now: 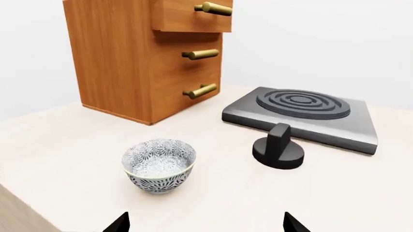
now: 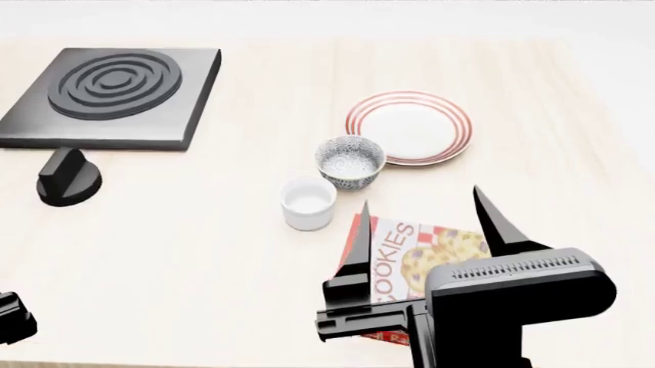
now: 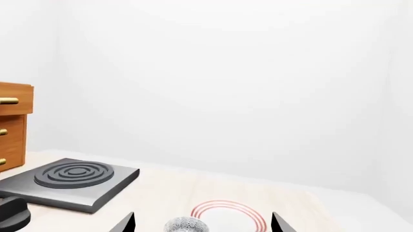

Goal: Pick the akita bowl between the plate and the ramekin and place it on the plate.

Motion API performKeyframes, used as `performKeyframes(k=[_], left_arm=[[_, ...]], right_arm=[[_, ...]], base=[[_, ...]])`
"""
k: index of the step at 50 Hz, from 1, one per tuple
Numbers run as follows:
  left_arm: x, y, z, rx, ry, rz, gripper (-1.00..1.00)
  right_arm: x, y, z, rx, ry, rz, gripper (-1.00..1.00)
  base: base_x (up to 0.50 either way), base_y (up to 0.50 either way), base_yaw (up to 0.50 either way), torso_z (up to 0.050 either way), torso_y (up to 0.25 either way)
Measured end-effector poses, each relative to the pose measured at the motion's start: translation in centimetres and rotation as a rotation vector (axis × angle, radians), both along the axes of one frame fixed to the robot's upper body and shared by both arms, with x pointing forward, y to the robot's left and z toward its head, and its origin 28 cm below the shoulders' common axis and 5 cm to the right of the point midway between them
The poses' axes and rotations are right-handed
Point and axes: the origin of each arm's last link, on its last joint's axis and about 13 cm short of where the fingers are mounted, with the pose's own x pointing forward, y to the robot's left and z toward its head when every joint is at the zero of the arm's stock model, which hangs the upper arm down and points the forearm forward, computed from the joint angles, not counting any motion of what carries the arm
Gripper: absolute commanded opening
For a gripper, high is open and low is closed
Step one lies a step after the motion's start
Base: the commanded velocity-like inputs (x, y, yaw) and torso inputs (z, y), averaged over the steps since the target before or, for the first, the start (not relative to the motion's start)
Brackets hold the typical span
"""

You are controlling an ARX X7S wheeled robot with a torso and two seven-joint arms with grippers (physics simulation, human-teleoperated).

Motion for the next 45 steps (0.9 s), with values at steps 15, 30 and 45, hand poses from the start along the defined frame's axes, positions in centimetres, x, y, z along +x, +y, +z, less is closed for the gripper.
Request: performKeyframes(k=[15,30,45], left_arm=[[-0.02,0.02,0.03,0.0,-0.002,0.001,1.0],[-0.05,0.03,0.09,0.0,-0.002,0.005,1.0],[-0.01,0.02,0.04,0.0,-0.003,0.006,1.0]], right_arm=[[-0.02,0.02,-0.03,-0.004,0.005,0.002,1.0],[-0.03,0.07,0.0,-0.005,0.008,0.003,1.0],[0.02,0.1,-0.06,-0.005,0.011,0.002,1.0]], base=[[0.3,0.0,0.0,0.0,0.0],[0.3,0.0,0.0,0.0,0.0],[0.3,0.0,0.0,0.0,0.0]])
